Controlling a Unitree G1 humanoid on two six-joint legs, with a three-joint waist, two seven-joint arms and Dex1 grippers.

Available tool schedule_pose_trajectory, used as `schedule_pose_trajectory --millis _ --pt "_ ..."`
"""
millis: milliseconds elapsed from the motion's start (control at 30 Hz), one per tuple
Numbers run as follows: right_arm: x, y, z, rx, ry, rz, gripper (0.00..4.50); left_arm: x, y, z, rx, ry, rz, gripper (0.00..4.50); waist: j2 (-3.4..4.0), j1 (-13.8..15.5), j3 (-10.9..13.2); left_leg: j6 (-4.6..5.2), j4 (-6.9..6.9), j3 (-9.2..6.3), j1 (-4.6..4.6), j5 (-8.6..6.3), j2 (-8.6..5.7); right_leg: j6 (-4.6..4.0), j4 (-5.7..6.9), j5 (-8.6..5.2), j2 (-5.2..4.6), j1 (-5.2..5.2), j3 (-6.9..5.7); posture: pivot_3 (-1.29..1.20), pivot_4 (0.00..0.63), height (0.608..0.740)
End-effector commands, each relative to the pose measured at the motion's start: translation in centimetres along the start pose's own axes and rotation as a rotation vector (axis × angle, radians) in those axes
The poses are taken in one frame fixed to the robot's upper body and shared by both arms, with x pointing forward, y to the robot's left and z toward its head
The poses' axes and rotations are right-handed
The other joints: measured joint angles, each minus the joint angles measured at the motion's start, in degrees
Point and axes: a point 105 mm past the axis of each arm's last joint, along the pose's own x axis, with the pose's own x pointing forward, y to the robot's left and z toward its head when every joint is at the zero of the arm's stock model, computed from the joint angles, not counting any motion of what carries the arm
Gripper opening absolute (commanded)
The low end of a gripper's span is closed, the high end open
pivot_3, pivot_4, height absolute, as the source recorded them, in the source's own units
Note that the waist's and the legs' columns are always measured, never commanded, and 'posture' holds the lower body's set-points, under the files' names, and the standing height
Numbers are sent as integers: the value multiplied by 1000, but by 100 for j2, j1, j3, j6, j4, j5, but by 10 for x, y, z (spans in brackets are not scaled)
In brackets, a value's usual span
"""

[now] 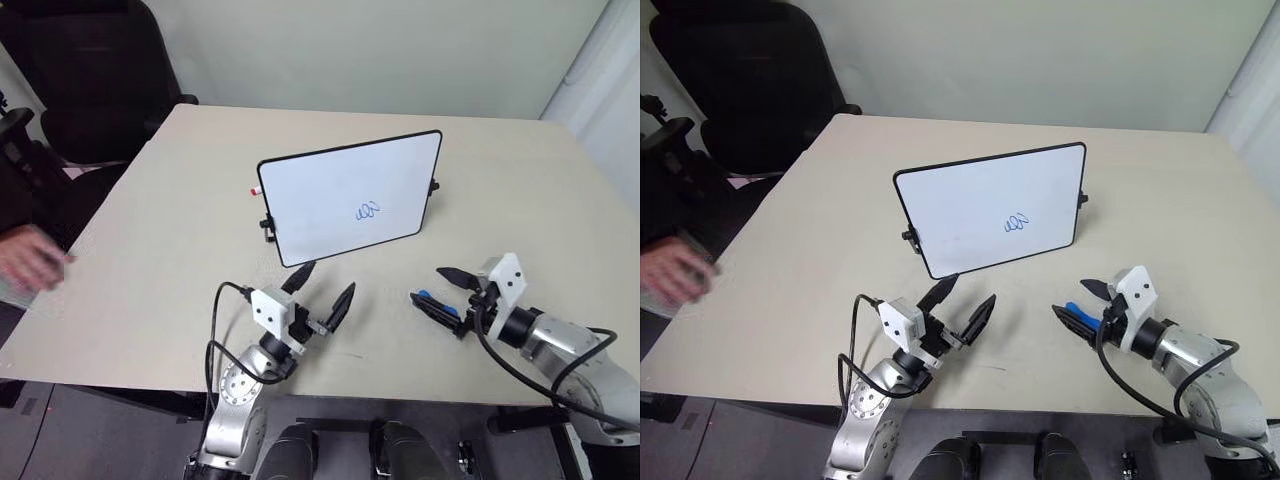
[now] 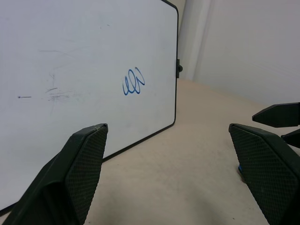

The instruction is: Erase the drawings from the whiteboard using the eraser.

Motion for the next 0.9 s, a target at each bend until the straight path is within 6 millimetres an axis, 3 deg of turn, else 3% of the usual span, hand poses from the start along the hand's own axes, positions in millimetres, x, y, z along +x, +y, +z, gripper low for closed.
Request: schedule_pose_trajectory --millis 33,300,633,900 --pt "-5 6 13 -23 -49 -7 4169 1 -1 8 -37 -41 -20 4500 0 1 0 0 0 -1 0 0 0 0 0 0 0 0 0 0 150 740" --pt "-11 3 7 -6 15 -9 4169 -2 22 10 38 -26 49 4500 0 -1 0 2 1 3 2 1 0 1 2 0 0 1 3 0 150 740" --pt "-13 -12 -14 -23 261 80 4169 -6 24 6 21 -14 62 4500 -2 -2 -1 3 3 11 1 -1 -3 6 0 -3 0 2 9 0 150 740" --pt "-3 -19 -13 12 379 158 4169 -7 17 4 -2 -20 61 4500 -2 -4 0 5 0 17 2 0 -4 12 -1 -7 2 2 13 0 150 740"
